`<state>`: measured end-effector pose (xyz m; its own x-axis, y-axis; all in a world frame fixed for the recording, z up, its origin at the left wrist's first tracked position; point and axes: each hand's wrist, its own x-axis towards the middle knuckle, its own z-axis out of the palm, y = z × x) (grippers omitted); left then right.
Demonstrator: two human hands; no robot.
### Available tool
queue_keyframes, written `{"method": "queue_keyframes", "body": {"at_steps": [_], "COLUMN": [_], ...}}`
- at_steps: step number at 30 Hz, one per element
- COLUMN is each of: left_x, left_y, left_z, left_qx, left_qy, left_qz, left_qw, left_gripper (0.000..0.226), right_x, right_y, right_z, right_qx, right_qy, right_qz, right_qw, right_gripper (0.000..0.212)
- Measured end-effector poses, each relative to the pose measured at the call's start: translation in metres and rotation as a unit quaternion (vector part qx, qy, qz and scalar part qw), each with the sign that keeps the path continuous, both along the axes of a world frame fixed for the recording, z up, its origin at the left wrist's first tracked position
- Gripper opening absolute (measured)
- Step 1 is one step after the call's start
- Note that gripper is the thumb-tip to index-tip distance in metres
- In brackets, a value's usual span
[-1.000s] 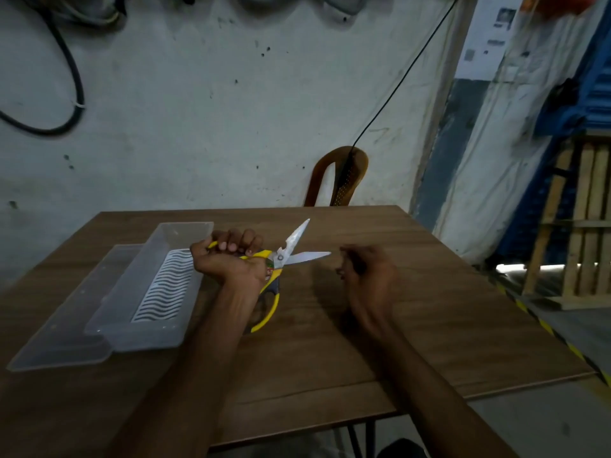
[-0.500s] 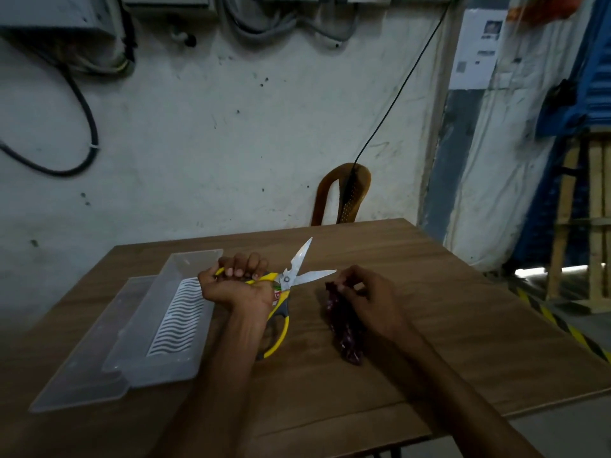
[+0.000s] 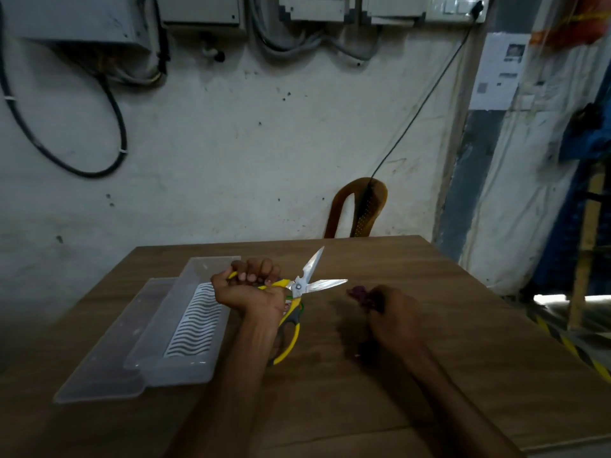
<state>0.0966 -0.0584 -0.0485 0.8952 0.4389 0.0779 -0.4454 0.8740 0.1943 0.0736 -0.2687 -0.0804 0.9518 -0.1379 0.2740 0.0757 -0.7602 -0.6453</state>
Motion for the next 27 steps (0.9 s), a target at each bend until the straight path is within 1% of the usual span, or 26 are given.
{"method": "queue_keyframes", "body": {"at_steps": [1,2,3,4,5,6,7,8,10,12,13,15,17,19,20,22,23,24,25,26,27], "left_x": [0.001,0.001,0.001,0.001,0.001,0.001,0.002,0.002,0.001,0.0,-0.001,-0.001,0.0,-0.001,-0.001,0.0,0.0,0.001,0.002,0.002,0.002], "left_y": [0.001,0.001,0.001,-0.001,-0.004,-0.006,-0.008,-0.009,-0.009,-0.007,-0.007,-0.009,-0.012,-0.014,-0.014,-0.013,-0.012,-0.012,-0.011,-0.011,-0.01], "left_z": [0.0,0.0,0.0,0.0,-0.001,-0.002,-0.003,-0.004,-0.004,-0.004,-0.004,-0.005,-0.005,-0.004,-0.004,-0.004,-0.003,-0.003,-0.003,-0.003,-0.003], "left_qx": [-0.003,-0.005,-0.006,-0.006,-0.004,0.0,0.007,0.014,0.022,0.017,0.016,0.015,0.019,0.027,0.028,0.026,0.024,0.019,0.016,0.015,0.016], "left_qy": [0.001,0.0,-0.001,-0.002,-0.002,-0.002,-0.003,-0.006,-0.012,-0.018,-0.018,-0.013,-0.007,-0.003,-0.003,-0.004,-0.005,-0.006,-0.006,-0.006,-0.006], "left_qz": [-0.002,-0.007,-0.012,-0.017,-0.022,-0.027,-0.03,-0.03,-0.031,-0.031,-0.031,-0.035,-0.036,-0.036,-0.036,-0.033,-0.03,-0.025,-0.022,-0.02,-0.02], "left_qw": [1.0,1.0,1.0,1.0,1.0,1.0,1.0,0.999,0.999,0.999,0.999,0.999,0.999,0.999,0.999,0.999,0.999,0.999,1.0,1.0,1.0], "left_gripper": [0.021,0.021,0.02,0.021,0.021,0.021,0.021,0.021,0.021,0.021,0.021,0.021,0.021,0.022,0.022,0.021,0.021,0.021,0.021,0.021,0.02], "right_x": [-0.007,-0.014,-0.021,-0.026,-0.03,-0.032,-0.031,-0.029,-0.019,-0.007,-0.001,0.012,0.026,0.041,0.045,0.042,0.035,0.025,0.013,0.004,-0.005], "right_y": [-0.007,-0.012,-0.015,-0.012,-0.007,0.002,0.012,0.024,0.043,0.051,0.052,0.049,0.042,0.032,0.024,0.012,0.008,0.006,0.008,0.013,0.02], "right_z": [0.003,0.006,0.01,0.015,0.02,0.023,0.026,0.027,0.026,0.018,0.014,0.016,0.027,0.044,0.054,0.073,0.078,0.081,0.079,0.072,0.061], "right_qx": [0.048,0.101,0.148,0.168,0.158,0.114,0.051,-0.01,-0.108,-0.186,-0.201,-0.192,-0.17,-0.136,-0.109,-0.007,0.049,0.081,0.083,0.062,0.019], "right_qy": [-0.025,-0.049,-0.075,-0.1,-0.129,-0.175,-0.23,-0.27,-0.285,-0.297,-0.3,-0.307,-0.292,-0.28,-0.27,-0.26,-0.277,-0.301,-0.321,-0.33,-0.326], "right_qz": [-0.005,0.011,0.049,0.098,0.149,0.196,0.229,0.244,0.254,0.246,0.24,0.222,0.195,0.166,0.147,0.104,0.094,0.101,0.128,0.162,0.193], "right_qw": [0.999,0.994,0.985,0.976,0.968,0.958,0.945,0.932,0.918,0.904,0.901,0.906,0.921,0.936,0.945,0.96,0.955,0.945,0.935,0.928,0.925], "right_gripper": [0.024,0.026,0.025,0.025,0.024,0.023,0.026,0.033,0.045,0.046,0.047,0.048,0.047,0.052,0.05,0.039,0.032,0.027,0.026,0.028,0.032]}}
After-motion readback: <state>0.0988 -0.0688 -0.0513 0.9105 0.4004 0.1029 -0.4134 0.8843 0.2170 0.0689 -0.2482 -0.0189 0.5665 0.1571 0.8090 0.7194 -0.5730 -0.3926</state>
